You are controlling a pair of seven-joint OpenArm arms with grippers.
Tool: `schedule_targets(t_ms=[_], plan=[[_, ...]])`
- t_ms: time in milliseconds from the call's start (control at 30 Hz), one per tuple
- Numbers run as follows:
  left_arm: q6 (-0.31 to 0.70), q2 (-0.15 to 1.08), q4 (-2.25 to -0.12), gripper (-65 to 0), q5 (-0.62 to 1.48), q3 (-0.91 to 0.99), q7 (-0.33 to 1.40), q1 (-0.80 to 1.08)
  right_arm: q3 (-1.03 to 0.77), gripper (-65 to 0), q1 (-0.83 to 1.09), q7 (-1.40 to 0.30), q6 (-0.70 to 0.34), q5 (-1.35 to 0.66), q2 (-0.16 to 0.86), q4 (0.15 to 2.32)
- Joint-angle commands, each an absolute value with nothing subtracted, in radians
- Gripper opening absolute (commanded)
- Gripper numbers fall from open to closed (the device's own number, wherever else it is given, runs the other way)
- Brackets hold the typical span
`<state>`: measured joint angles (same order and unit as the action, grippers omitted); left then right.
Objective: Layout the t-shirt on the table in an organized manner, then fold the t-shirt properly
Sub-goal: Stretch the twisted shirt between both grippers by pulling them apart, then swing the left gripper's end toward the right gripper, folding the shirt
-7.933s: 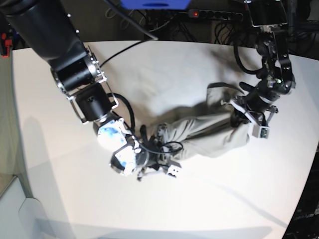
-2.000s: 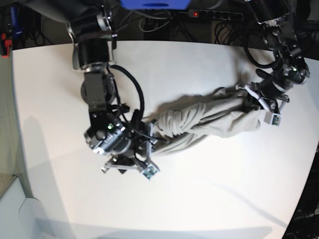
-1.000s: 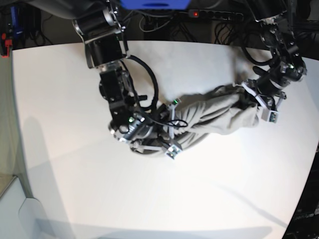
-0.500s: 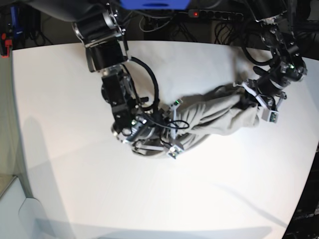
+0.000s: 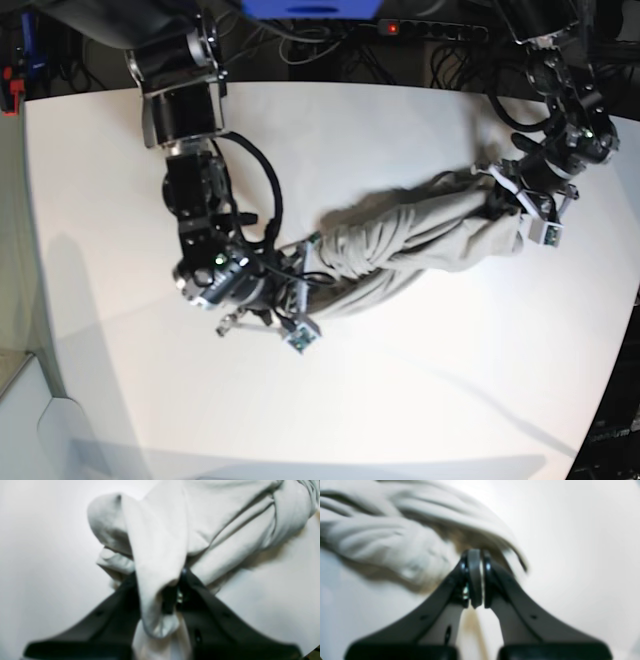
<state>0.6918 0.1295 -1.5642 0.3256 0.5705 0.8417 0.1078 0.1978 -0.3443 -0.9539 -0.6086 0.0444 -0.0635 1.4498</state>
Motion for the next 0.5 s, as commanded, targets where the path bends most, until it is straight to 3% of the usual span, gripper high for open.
schedule_targets(t_ms=[0,133,467], plan=[[0.694,0.137,-1.583,-64.8,0.346,0.575,0.823,0.097,0.180,-64.1,-0.381,-0.940,-0.602,0.030,-0.070,1.472],[0.694,0.131,-1.583,-64.8,0.352,0.570,0.823,0.110,0.183,-61.9,-0.377,-1.015,-0.607,0.028,-0.073,1.474],[0.694,0.094,-1.584,-64.8,0.354,0.512,0.820,0.160,0.320,-39.6,-0.332,-1.093,-0.607,0.027,-0.148,1.475]])
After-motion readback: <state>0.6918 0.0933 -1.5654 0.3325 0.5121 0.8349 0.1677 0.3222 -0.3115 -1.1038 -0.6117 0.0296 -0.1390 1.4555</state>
